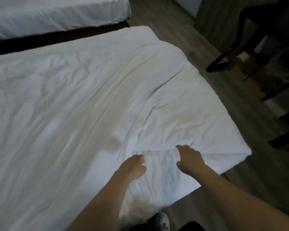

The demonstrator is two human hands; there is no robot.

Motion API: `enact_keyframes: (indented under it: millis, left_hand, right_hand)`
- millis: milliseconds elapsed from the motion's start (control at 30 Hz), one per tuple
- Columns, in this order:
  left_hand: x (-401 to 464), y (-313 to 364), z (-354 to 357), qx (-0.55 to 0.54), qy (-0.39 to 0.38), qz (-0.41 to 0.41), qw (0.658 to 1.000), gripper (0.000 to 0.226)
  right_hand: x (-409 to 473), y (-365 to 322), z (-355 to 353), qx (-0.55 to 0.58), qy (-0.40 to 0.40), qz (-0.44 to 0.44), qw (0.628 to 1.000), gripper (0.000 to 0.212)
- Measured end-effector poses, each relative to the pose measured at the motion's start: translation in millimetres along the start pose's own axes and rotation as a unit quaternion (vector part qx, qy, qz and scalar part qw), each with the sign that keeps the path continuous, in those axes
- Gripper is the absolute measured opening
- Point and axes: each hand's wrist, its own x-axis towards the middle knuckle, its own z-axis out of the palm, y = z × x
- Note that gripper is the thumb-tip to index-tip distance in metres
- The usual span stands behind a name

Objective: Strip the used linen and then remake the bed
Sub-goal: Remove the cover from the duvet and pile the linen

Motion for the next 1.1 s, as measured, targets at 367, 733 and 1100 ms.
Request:
enact_keyframes:
  millis: [367, 733, 1100]
  left_hand:
    - [216, 40, 73, 0.282, 0.214, -0.072, 0.932, 0.048]
    - [77, 294, 86, 0.021, 0.135, -0.149, 0.979, 0.035]
    - [90, 391, 131, 0.021, -0.207, -0.292, 0.934, 0.049]
  right_hand:
    - [206, 123, 76, -0.109, 0.027, -0.166, 0.980, 0.045]
    - [92, 323, -122, -0.114, -0.083, -0.278, 0.950, 0.045]
    - [77, 487, -117, 0.056, -0.166, -0.167, 0.970, 0.064]
